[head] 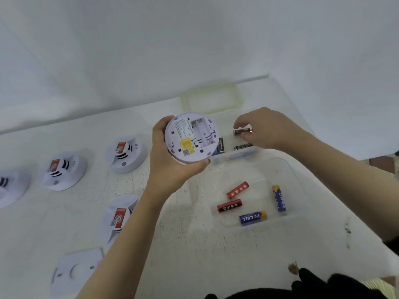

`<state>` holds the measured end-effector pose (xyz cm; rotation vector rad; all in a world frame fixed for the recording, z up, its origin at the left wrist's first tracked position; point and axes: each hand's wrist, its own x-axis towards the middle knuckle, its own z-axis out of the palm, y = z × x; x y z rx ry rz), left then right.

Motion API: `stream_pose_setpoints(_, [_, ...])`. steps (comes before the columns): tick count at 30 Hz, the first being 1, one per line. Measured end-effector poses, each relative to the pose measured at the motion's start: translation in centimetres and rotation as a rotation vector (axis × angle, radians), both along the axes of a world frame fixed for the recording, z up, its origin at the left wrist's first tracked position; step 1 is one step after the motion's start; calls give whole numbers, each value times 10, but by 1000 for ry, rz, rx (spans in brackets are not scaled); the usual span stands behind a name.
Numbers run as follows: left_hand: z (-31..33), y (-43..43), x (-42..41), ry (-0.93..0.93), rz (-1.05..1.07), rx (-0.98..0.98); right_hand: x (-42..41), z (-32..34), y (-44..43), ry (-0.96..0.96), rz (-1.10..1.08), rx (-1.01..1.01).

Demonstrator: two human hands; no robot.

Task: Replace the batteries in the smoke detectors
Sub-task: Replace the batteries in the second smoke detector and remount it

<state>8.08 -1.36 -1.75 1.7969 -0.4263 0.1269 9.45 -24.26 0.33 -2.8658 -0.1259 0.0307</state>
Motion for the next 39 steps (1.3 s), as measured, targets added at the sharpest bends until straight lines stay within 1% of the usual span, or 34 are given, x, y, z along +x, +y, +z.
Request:
stream_pose_setpoints(3, [0,-6,7,17,-10,-3,13,0,5,20,37,-196])
stream_pose_setpoints(7, [0,-10,15,27,-8,-22,23,-7,8,6,41,-305])
stream_pose_setpoints(10, [0,-13,20,33,-15,-38,24,-9,9,-16,69,-354])
stream_pose_setpoints(13, [-2,-14,23,35,-29,-39,25,-11,6,15,71,-317])
stream_pose_setpoints(15, [-4,-14,25,35,-36,-36,25,-10,4,46,76,-253])
stream_pose_setpoints(18, [-8,-14,28,19,-31,-17,21,-5,1,63,116,-78])
stream_pose_setpoints(20, [-8,-13,30,14,-25,-16,15,-1,-1,82,141,93])
stream_pose_setpoints(22, [-9,-13,31,12,-26,-19,10,3,-1,98,145,327])
stream_pose_setpoints(24, [-9,-12,32,14,-31,-22,5,9,0,43,140,514])
stream_pose_setpoints(27, [-10,-12,33,9,-47,-23,1,18,3,-110,145,693])
stream_pose_setpoints(30, [-11,-14,34,7,-72,-30,0,24,5,-135,89,970])
stream_pose_setpoints(31, [-11,-14,33,12,-82,-39,0,26,7,-146,90,1020])
stream_pose_setpoints(36, [-9,-16,31,-4,-157,-37,3,27,18,-252,107,1045])
stream_pose_setpoints(39, [-8,-17,30,-18,-172,-38,4,26,22,-331,101,896])
